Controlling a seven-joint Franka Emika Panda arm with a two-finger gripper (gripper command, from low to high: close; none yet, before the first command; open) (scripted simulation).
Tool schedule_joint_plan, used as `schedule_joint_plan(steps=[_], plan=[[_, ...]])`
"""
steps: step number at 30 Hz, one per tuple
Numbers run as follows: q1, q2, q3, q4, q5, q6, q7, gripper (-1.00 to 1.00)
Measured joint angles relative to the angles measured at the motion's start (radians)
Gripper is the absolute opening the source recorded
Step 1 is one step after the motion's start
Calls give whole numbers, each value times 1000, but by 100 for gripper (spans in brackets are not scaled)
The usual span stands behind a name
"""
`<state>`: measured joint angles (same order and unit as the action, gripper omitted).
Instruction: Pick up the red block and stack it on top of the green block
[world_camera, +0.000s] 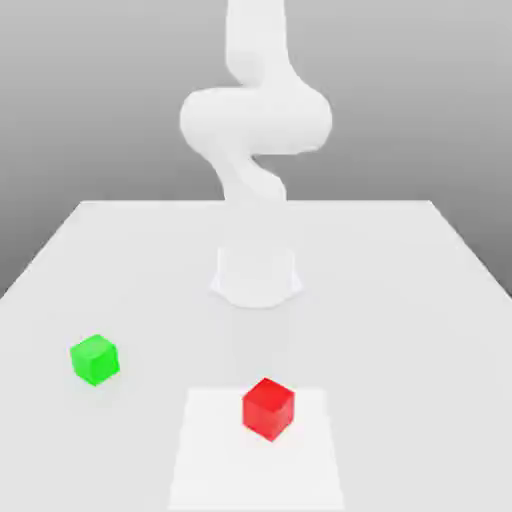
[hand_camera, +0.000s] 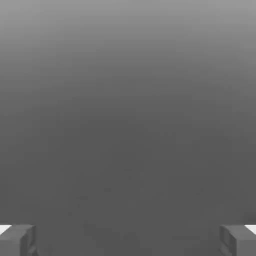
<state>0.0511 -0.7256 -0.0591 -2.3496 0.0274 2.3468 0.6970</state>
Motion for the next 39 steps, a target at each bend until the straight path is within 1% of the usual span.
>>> schedule_joint_plan(steps=[7, 15, 18, 20, 23, 25, 29, 35, 39], plan=[[136, 224, -132, -141, 70, 132, -288, 0], [241, 475, -197, -298, 115, 280, -583, 0], [258, 560, -201, -357, 102, 338, -670, 0], [261, 612, -199, -397, 74, 377, -717, 0], [251, 680, -200, -456, -13, 435, -751, 0], [251, 710, -200, -464, -28, 460, -765, 0], [252, 764, -192, -453, 2, 505, -797, 0], [231, 858, -150, -438, 90, 583, -862, 0], [193, 929, -94, -433, 161, 641, -912, 0]])
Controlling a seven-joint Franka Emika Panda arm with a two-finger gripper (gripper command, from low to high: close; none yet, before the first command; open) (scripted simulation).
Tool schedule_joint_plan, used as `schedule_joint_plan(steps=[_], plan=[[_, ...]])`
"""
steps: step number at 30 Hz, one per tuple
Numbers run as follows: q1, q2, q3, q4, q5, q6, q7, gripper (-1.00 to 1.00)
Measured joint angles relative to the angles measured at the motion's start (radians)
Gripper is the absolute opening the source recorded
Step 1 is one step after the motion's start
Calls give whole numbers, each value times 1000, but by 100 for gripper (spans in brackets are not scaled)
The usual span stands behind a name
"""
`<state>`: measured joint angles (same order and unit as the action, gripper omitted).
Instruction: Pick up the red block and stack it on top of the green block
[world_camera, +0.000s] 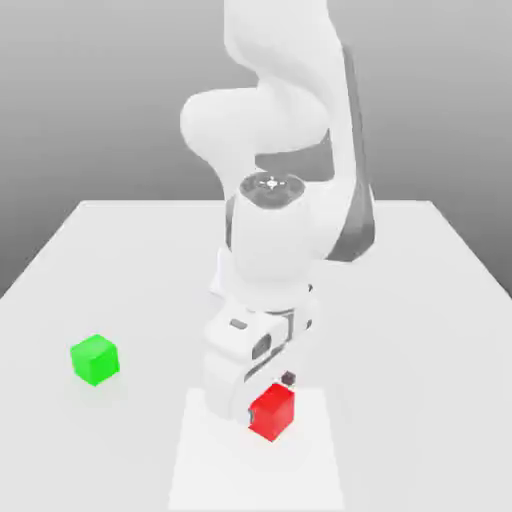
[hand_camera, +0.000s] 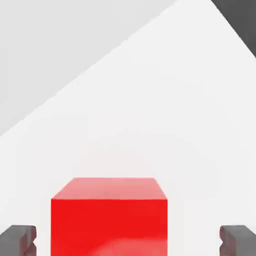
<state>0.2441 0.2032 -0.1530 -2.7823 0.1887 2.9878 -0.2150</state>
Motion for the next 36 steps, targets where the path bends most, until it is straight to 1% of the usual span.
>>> schedule_joint_plan(steps=[1, 2, 9, 17, 22, 26, 31, 36], plan=[[-15, 18, 19, 0, 16, 15, -11, 0], [-26, 32, 33, 1, 26, 27, -17, -100], [-25, 32, 33, 1, 27, 25, -18, -100], [23, -97, -50, -8, -107, -80, 75, -100], [20, -173, -63, -23, -170, -143, 123, -100], [12, -223, -66, -39, -200, -185, 137, -100], [-94, -289, -163, -48, -219, -248, -133, -100], [-193, -353, -291, -58, -291, -298, -413, -100]])
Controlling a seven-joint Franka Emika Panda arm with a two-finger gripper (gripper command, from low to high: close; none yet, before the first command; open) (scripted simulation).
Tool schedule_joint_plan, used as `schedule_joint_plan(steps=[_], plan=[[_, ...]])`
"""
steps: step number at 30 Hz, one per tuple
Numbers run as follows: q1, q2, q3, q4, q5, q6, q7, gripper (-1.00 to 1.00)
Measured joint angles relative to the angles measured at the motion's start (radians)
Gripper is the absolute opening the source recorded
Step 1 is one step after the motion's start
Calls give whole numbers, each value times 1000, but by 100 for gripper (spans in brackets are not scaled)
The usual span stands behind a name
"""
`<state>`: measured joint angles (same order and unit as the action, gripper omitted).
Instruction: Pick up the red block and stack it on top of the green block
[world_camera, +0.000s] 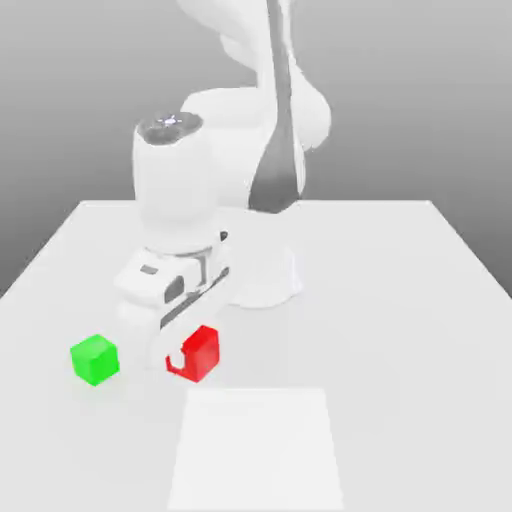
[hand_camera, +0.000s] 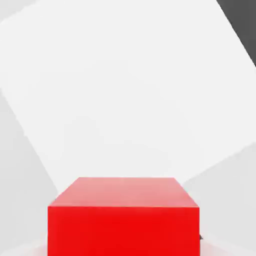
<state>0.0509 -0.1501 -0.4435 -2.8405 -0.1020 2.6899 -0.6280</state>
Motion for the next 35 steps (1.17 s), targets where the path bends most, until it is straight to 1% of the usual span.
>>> schedule_joint_plan(steps=[8, 9, 11, 17, 24, 29, 32, 33, 34, 35], plan=[[-200, -88, -205, -22, -195, -42, -393, -100], [-217, -94, -225, -23, -211, -44, -429, -100], [-216, -95, -246, -21, -202, -47, -472, -100], [-157, -59, -282, -8, -113, -26, -547, -100], [-85, 29, -321, -4, 21, 53, -640, -100], [-45, 120, -327, -9, 165, 132, -741, -100], [-41, 184, -305, -13, 277, 182, -820, -100], [-61, 204, -279, -15, 309, 200, -841, -100], [-75, 224, -259, -17, 342, 216, -865, 100], [-75, 224, -259, -17, 342, 216, -865, 100]])
